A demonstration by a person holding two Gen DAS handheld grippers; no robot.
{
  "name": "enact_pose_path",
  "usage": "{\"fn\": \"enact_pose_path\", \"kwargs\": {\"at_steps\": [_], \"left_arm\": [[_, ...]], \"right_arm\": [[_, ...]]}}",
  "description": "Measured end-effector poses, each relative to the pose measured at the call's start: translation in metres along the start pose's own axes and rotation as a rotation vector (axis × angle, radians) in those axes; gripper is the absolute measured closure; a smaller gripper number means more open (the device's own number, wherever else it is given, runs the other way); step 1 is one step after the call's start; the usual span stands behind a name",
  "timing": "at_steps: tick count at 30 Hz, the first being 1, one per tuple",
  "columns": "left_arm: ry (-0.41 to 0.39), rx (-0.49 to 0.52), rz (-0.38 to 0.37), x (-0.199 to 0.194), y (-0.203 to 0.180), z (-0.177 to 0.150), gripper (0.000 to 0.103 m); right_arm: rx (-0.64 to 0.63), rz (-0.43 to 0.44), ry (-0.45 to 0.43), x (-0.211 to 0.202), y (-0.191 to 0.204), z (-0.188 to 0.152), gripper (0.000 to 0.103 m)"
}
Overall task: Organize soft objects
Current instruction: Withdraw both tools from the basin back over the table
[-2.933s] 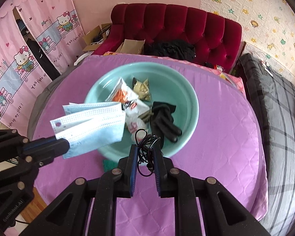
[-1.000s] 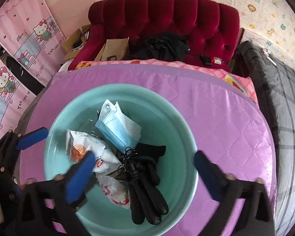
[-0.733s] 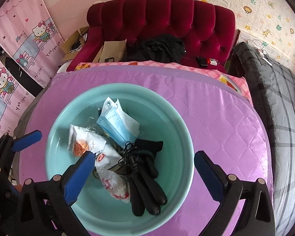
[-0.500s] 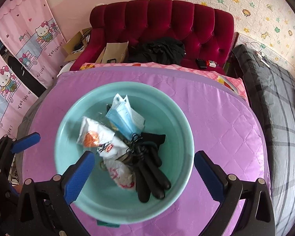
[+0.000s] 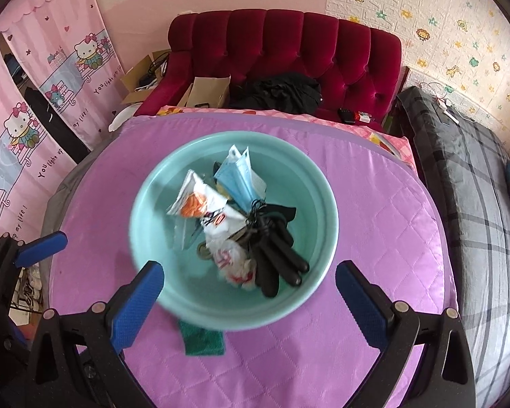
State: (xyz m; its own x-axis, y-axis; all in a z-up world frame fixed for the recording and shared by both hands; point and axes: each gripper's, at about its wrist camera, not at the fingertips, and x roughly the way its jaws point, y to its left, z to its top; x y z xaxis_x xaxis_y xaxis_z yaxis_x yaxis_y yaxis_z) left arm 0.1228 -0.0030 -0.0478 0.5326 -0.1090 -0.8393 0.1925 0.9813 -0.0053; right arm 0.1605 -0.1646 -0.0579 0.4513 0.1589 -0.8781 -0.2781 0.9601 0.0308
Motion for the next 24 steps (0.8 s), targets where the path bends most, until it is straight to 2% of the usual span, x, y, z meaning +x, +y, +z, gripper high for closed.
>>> {"fn": "enact_pose_path", "kwargs": {"at_steps": [11, 24], "left_arm": [[-0.045, 0.019, 0.012, -0.045, -0.003, -0.043, 0.000], [-0.030, -0.003, 0.036, -0.065, 0.003, -0.106, 0.000]], "right_arm": [[-0.011, 0.001, -0.046, -0.047, 0.020, -0.044, 0.000], [-0.005, -0.011, -0.064, -0.069, 0.038, -0.105, 0.000]]}}
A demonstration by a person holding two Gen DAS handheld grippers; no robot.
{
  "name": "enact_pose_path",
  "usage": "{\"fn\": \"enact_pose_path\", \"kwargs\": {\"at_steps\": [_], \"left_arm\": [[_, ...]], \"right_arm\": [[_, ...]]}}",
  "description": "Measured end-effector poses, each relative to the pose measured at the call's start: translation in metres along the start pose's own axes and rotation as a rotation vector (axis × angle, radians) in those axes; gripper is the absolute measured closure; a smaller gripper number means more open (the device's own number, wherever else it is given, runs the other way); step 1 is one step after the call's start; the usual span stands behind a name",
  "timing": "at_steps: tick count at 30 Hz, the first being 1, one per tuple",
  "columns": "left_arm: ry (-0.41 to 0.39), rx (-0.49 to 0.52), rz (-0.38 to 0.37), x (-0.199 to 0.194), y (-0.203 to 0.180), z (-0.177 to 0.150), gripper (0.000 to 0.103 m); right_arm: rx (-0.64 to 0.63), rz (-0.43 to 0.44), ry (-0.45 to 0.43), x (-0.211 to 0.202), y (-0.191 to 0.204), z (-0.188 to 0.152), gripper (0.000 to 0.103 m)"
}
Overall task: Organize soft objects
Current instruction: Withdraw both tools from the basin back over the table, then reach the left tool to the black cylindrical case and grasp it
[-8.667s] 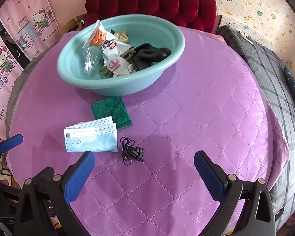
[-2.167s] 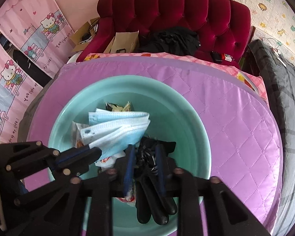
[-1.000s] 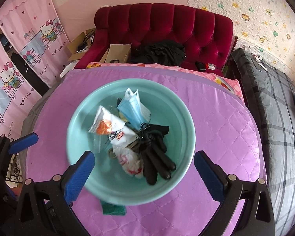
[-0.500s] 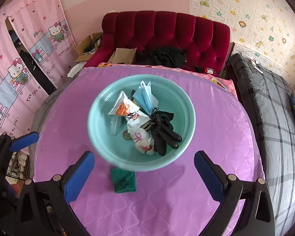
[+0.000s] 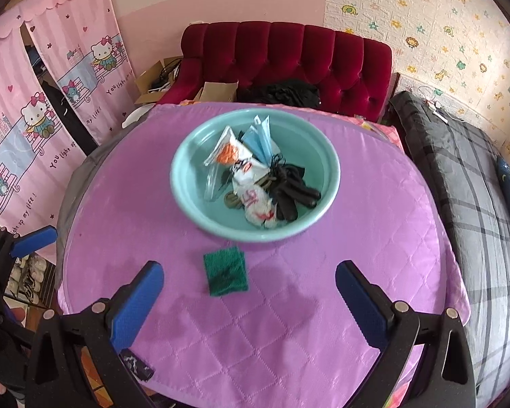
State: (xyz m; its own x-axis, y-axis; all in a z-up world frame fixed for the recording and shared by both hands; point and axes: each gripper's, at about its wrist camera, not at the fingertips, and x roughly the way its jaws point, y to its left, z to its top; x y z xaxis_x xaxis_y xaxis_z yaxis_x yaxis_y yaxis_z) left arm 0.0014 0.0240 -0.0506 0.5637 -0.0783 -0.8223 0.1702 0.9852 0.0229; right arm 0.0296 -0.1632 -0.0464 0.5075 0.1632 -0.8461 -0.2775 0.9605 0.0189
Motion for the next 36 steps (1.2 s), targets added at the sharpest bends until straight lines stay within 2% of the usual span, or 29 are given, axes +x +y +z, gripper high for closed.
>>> {"fn": "enact_pose_path", "kwargs": {"at_steps": [19, 29, 36], "left_arm": [[0.074, -0.047, 0.008, 0.008, 0.010, -0.084, 0.000], [0.109, -0.034, 0.001, 0.016, 0.008, -0.090, 0.000], [0.163, -0.003, -0.007, 0.022, 0.013, -0.097, 0.000]], "right_arm": [[0.012, 0.009, 0.008, 0.013, 0.012, -0.074, 0.000], [0.010, 0.017, 0.066, 0.033, 0.012, -0.087, 0.000], [-0.004, 0.026, 0.082, 0.038, 0.015, -0.087, 0.000]]}}
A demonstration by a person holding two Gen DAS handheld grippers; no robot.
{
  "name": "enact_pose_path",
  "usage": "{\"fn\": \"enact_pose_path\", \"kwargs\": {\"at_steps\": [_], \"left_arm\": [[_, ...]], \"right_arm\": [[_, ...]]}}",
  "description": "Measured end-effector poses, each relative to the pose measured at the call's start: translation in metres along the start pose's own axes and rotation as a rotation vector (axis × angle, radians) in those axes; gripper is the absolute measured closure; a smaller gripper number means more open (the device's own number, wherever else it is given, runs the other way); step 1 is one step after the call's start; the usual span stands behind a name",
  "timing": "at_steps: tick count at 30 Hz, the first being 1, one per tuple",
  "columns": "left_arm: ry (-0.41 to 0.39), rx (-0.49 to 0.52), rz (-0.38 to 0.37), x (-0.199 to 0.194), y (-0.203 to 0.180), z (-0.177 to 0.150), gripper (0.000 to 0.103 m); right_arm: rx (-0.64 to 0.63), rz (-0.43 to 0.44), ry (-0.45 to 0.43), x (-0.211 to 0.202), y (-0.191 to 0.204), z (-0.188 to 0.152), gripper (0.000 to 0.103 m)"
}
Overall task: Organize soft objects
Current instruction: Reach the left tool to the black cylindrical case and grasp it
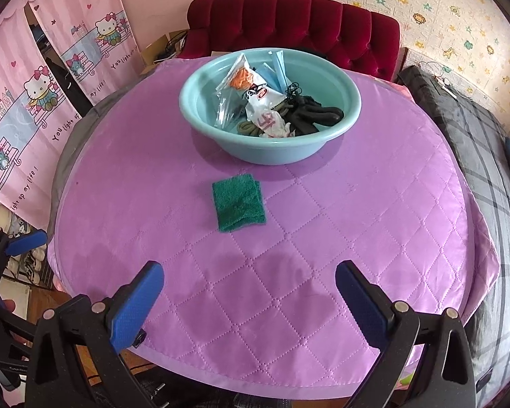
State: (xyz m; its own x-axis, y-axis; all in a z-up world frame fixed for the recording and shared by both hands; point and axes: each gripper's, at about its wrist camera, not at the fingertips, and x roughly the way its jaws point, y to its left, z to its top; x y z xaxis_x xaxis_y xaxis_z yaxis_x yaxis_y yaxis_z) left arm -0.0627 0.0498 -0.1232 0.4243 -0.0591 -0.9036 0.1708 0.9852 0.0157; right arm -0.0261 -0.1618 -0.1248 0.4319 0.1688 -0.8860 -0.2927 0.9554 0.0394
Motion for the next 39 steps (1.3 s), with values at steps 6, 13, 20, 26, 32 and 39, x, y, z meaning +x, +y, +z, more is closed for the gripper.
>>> {"fn": "enact_pose_path", "kwargs": {"at_steps": [6, 13, 20, 26, 32, 39], "left_arm": [[0.055, 0.065, -0.006, 0.010, 0.004, -0.006, 0.000], [0.109, 0.163, -0.046, 0.019, 0.005, -0.013, 0.000], [0.198, 0.341, -0.088, 0.037, -0.005, -0.025, 0.000], [0.256, 0.482, -0.130, 0.052, -0.015, -0.035, 0.000], [0.318, 0.589, -0.158, 0.074, -0.026, -0.045, 0.000], [0.373, 0.665, -0.142, 0.096, -0.031, -0.052, 0.000]], "right_arm": [[-0.009, 0.004, 0.020, 0.006, 0.001, -0.002, 0.000], [0.011, 0.010, 0.053, 0.017, -0.002, -0.007, 0.000], [0.027, 0.011, 0.076, 0.024, -0.004, -0.012, 0.000], [0.045, 0.014, 0.094, 0.031, -0.005, -0.015, 0.000], [0.061, 0.011, 0.111, 0.035, -0.009, -0.020, 0.000], [0.090, 0.006, 0.125, 0.039, -0.016, -0.021, 0.000]]}}
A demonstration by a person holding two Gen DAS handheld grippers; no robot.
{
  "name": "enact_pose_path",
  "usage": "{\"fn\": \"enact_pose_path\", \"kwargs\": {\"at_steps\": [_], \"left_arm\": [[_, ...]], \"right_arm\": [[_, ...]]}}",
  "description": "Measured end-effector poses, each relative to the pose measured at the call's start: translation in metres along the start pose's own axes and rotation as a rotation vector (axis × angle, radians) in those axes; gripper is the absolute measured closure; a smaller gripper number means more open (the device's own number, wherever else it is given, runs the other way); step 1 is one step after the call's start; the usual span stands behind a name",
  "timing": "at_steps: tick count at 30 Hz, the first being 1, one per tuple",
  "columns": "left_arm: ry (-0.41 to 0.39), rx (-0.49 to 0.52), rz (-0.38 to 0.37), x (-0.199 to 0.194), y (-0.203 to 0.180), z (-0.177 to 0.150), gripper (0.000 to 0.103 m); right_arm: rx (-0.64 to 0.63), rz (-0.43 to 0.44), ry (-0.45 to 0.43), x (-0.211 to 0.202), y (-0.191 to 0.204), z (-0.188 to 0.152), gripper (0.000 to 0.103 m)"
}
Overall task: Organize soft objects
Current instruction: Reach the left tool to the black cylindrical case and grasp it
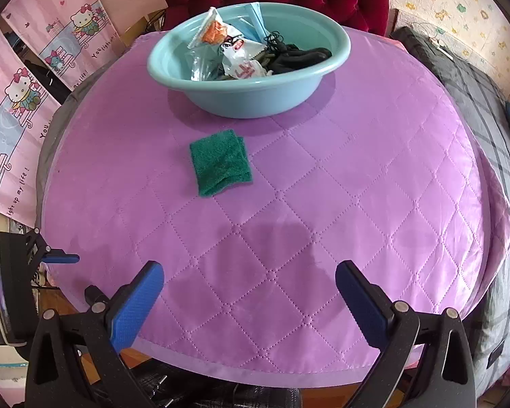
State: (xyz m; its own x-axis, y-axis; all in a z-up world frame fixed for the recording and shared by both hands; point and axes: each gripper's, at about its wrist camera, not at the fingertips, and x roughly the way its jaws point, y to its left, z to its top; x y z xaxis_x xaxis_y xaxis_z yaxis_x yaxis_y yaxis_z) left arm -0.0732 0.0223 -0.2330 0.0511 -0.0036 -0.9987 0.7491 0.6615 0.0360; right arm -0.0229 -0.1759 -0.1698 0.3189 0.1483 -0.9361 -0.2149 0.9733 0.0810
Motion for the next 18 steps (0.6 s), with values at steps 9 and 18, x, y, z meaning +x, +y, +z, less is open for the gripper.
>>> {"fn": "enact_pose_path", "kwargs": {"at_steps": [9, 18], "left_arm": [[0.028, 0.043, -0.027, 0.013, 0.000, 0.012, 0.018], [0.019, 0.076, -0.043, 0.013, -0.011, 0.025, 0.080]], "right_arm": [[0.023, 0.005, 0.026, 0.010, -0.003, -0.001, 0.000], [0.029, 0.013, 0.032, 0.014, -0.006, 0.002, 0.000]]}}
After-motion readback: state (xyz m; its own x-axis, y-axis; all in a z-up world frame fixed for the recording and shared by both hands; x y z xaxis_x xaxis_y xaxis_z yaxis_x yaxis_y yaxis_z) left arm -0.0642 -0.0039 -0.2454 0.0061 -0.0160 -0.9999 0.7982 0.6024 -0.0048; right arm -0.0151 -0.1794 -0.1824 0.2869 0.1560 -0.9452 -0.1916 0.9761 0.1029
